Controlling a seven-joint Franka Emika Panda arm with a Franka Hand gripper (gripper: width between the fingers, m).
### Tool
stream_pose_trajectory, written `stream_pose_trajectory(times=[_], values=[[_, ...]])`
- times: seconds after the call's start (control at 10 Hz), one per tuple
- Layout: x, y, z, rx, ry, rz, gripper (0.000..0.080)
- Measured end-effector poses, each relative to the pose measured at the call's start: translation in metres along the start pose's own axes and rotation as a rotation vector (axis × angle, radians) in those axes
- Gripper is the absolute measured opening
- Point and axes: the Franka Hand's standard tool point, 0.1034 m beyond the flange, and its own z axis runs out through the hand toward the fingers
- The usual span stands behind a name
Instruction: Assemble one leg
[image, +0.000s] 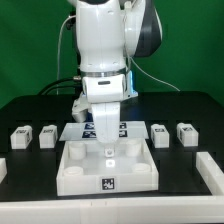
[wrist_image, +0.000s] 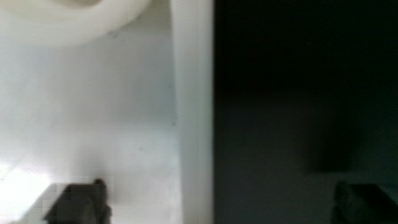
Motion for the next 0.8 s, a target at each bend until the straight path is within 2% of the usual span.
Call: stream_pose_trajectory(times=[0.3,0.4,0.5,0.8], values=[[-0.0002,-0.0001,0.0001,0.000,0.000,0.001,0.0170],[-0.0003,-0.0002,0.0002,0.000,0.000,0.001,0.0170],[-0.0004,-0.0002,0.0002,0.000,0.000,0.002,0.0057],[-0.0006,-0.0002,0.0002,0.000,0.000,0.002,0.0057]])
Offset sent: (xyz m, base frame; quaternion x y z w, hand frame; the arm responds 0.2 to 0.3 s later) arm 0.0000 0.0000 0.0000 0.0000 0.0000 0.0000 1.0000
